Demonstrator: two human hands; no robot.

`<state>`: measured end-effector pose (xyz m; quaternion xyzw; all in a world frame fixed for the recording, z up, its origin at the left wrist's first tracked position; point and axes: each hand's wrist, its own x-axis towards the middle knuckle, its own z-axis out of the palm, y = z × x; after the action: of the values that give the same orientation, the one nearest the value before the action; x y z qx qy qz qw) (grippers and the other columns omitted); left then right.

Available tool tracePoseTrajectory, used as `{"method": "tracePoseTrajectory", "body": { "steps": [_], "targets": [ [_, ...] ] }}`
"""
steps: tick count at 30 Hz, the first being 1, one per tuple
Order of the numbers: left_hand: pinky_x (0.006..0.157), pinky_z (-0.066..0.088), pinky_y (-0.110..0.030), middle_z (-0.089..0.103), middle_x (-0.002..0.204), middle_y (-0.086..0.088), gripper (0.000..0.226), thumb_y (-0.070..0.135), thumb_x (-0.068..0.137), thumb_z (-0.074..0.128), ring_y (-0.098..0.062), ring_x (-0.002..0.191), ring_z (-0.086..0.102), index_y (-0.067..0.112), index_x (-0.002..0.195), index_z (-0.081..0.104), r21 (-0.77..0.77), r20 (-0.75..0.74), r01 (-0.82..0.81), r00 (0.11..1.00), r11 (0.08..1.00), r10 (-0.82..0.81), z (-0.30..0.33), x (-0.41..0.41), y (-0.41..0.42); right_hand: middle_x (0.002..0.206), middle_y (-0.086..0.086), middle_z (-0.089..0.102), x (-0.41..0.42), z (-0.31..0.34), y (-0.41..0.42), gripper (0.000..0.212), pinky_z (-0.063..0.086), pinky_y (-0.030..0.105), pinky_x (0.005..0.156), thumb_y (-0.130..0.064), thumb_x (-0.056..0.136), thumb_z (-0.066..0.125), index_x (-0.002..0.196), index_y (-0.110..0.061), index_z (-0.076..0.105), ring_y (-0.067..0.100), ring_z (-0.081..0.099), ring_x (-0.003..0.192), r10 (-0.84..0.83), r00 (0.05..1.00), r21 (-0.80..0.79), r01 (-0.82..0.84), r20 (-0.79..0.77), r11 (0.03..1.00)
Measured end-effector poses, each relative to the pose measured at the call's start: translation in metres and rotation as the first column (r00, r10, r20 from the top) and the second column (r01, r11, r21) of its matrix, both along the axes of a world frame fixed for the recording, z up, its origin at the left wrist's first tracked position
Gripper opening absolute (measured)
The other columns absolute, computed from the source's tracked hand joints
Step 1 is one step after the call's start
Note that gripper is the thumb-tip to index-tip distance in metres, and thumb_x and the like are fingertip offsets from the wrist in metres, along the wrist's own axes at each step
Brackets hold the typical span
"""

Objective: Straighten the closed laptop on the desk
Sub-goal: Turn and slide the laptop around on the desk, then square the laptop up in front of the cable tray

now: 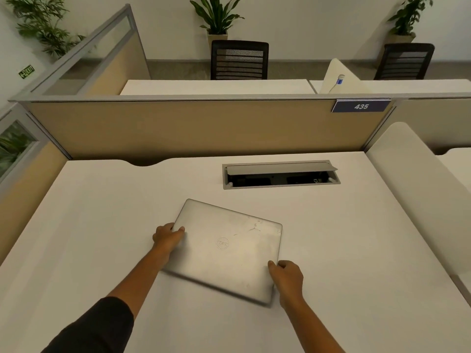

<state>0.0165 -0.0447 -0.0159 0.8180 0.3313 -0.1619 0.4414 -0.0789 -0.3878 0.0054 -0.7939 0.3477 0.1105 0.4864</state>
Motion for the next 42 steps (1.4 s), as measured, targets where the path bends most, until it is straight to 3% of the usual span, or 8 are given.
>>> {"method": "tracePoseTrajectory", "body": {
  "steps": [3,6,12,20,25,33,38,42],
  "targets": [
    [0.121,0.043,-0.055,0.055,0.156,-0.014,0.066,0.046,0.094,0.065,-0.039,0.145,0.048,0.015,0.152,0.057,-0.081,0.005,-0.046,0.999,0.996,0.047,-0.007,0.007,0.006,0.068,0.011,0.031,-0.003,0.002,0.001,0.038,0.025,0.035,0.064,-0.023,0.084,0.068,0.068,-0.005,0.038,0.026,0.029,0.065,-0.027,1.0,0.044,0.026,0.014,0.999],
    [0.122,0.043,-0.056,0.054,0.158,-0.012,0.067,0.047,0.093,0.065,-0.038,0.145,0.049,0.017,0.152,0.056,-0.162,-0.012,-0.08,0.997,0.984,0.079,-0.017,0.012,0.014,0.087,0.035,0.061,-0.004,0.002,0.004,0.044,0.057,0.047,0.078,-0.024,0.086,0.071,0.094,0.018,0.063,0.051,0.062,0.084,-0.098,0.995,0.1,0.097,0.005,0.99],
    [0.124,0.041,-0.056,0.049,0.163,-0.009,0.071,0.047,0.091,0.067,-0.036,0.149,0.046,0.022,0.155,0.052,-0.27,-0.019,-0.138,0.99,0.953,0.138,-0.028,0.016,0.021,0.061,0.003,0.033,0.004,-0.003,0.003,0.048,0.026,0.034,0.061,-0.018,0.091,0.07,0.059,-0.017,0.033,0.022,0.031,0.062,-0.137,0.99,0.121,0.138,-0.019,0.983],
    [0.117,0.04,-0.043,0.053,0.161,-0.011,0.057,0.04,0.102,0.063,-0.035,0.148,0.048,0.015,0.152,0.057,-0.358,0.029,-0.244,0.962,0.901,0.272,0.0,0.003,-0.005,0.076,0.032,0.054,0.027,0.0,-0.004,0.04,0.053,0.045,0.068,-0.026,0.088,0.073,0.072,0.008,0.058,0.031,0.053,0.069,-0.175,0.984,0.091,0.178,-0.044,0.98],
    [0.121,0.037,-0.045,0.048,0.164,-0.013,0.069,0.047,0.102,0.061,-0.036,0.151,0.045,0.01,0.159,0.046,-0.387,-0.013,-0.313,0.943,0.868,0.334,0.004,0.002,-0.021,0.119,0.035,0.068,0.053,0.009,-0.017,0.051,0.054,0.058,0.099,-0.024,0.093,0.072,0.115,0.021,0.065,0.052,0.063,0.115,-0.14,0.99,0.093,0.138,0.014,0.986],
    [0.118,0.047,-0.056,0.065,0.149,-0.007,0.113,0.086,0.059,0.066,-0.036,0.136,0.06,0.019,0.149,0.059,-0.496,-0.08,-0.339,0.935,0.799,0.346,-0.039,0.004,-0.01,0.076,0.025,0.065,0.098,0.01,-0.033,0.042,0.048,0.039,0.063,-0.03,0.089,0.072,0.075,0.009,0.063,0.034,0.061,0.071,-0.082,0.996,0.041,0.08,0.046,0.996],
    [0.112,0.051,-0.057,0.071,0.142,-0.002,0.132,0.106,0.033,0.066,-0.035,0.128,0.067,0.029,0.141,0.066,-0.53,-0.083,-0.358,0.924,0.769,0.373,-0.098,0.013,0.007,0.074,0.011,0.061,0.122,0.002,-0.043,0.033,0.049,0.037,0.066,-0.032,0.091,0.072,0.074,-0.005,0.063,0.023,0.057,0.065,-0.027,0.998,0.003,0.027,0.064,1.0],
    [0.11,0.054,-0.055,0.074,0.133,-0.006,0.12,0.105,0.05,0.059,-0.034,0.122,0.07,0.023,0.138,0.068,-0.557,-0.101,-0.395,0.905,0.731,0.412,-0.034,0.006,-0.024,0.068,0.01,0.056,0.134,-0.006,-0.051,0.038,0.044,0.036,0.062,-0.033,0.09,0.072,0.066,-0.006,0.057,0.025,0.054,0.063,-0.014,0.997,-0.013,0.015,0.069,1.0]
  ]
}}
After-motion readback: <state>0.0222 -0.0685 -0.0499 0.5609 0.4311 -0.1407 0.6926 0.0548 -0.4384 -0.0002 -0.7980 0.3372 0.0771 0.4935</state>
